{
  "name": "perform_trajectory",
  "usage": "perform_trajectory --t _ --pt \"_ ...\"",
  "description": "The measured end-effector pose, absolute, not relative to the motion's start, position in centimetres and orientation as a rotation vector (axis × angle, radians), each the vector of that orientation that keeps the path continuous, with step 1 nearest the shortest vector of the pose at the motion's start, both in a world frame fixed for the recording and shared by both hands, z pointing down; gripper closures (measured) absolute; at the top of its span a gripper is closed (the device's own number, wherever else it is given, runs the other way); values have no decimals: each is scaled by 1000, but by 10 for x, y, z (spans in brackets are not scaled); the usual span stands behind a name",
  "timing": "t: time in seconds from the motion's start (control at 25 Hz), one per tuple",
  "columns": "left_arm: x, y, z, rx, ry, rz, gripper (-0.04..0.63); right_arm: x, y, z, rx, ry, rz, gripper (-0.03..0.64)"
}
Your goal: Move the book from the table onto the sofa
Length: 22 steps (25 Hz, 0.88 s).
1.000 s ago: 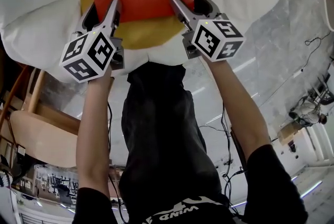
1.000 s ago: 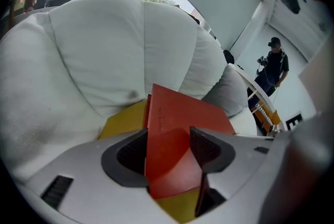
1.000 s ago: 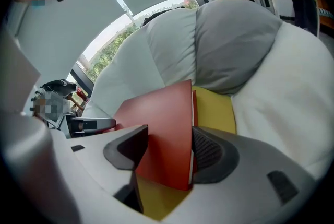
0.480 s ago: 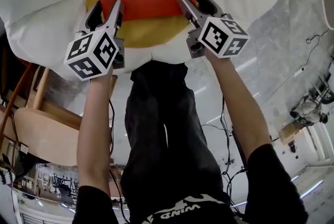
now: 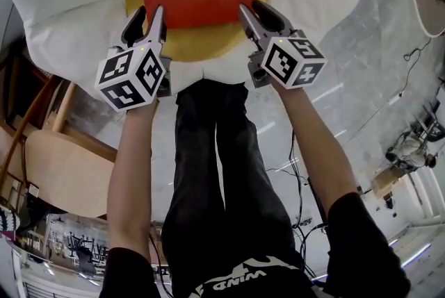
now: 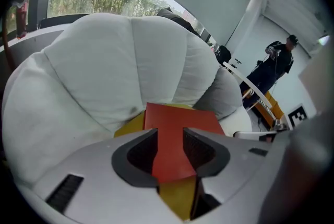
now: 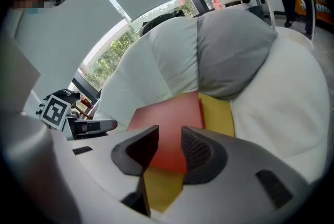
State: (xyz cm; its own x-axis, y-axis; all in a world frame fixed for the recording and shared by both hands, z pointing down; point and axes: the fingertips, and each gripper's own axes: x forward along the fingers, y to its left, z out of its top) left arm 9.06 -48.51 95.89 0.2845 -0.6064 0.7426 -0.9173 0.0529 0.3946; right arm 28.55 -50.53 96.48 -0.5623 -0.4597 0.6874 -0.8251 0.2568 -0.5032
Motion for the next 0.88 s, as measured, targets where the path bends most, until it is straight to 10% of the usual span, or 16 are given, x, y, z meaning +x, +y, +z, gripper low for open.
perform_trajectory --t 0.24,0.88 --pt "115 -475 936 1630 -1342 406 584 263 -484 948 1077 -2092 1203 609" --pt "141 -461 722 1672 -1250 270 587 242 -472 728 1002 -2197 1278 615"
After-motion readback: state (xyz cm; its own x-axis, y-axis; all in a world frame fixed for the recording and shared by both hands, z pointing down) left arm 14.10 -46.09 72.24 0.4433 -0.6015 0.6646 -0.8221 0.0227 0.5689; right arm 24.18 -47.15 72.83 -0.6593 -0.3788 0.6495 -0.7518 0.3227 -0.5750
